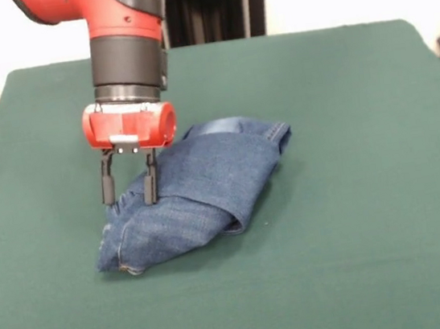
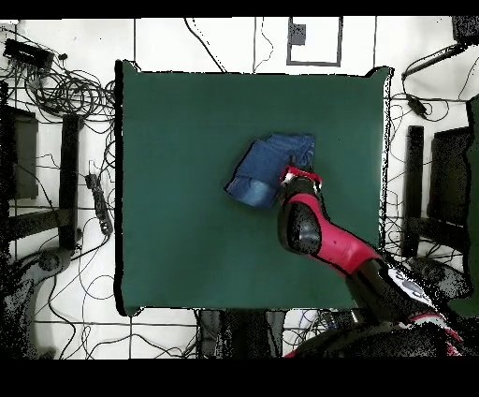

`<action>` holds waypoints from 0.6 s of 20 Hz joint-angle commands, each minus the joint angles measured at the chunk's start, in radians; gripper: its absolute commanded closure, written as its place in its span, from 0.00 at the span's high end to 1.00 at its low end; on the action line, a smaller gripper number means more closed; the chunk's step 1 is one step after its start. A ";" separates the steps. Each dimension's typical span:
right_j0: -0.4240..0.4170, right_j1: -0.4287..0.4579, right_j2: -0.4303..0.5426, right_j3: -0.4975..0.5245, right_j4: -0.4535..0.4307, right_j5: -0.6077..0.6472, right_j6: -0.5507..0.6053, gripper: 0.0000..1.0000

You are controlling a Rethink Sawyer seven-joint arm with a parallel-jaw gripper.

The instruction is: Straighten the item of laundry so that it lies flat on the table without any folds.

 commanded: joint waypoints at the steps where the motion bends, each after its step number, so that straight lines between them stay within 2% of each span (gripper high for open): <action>1: -0.002 0.043 0.169 0.023 -0.026 -0.069 0.334 1.00; 5: -0.012 0.032 0.180 0.034 -0.018 -0.054 0.325 1.00; 11: 0.045 0.062 0.112 0.047 0.100 0.047 0.321 1.00; 12: 0.067 0.077 0.087 0.045 0.141 0.064 0.321 1.00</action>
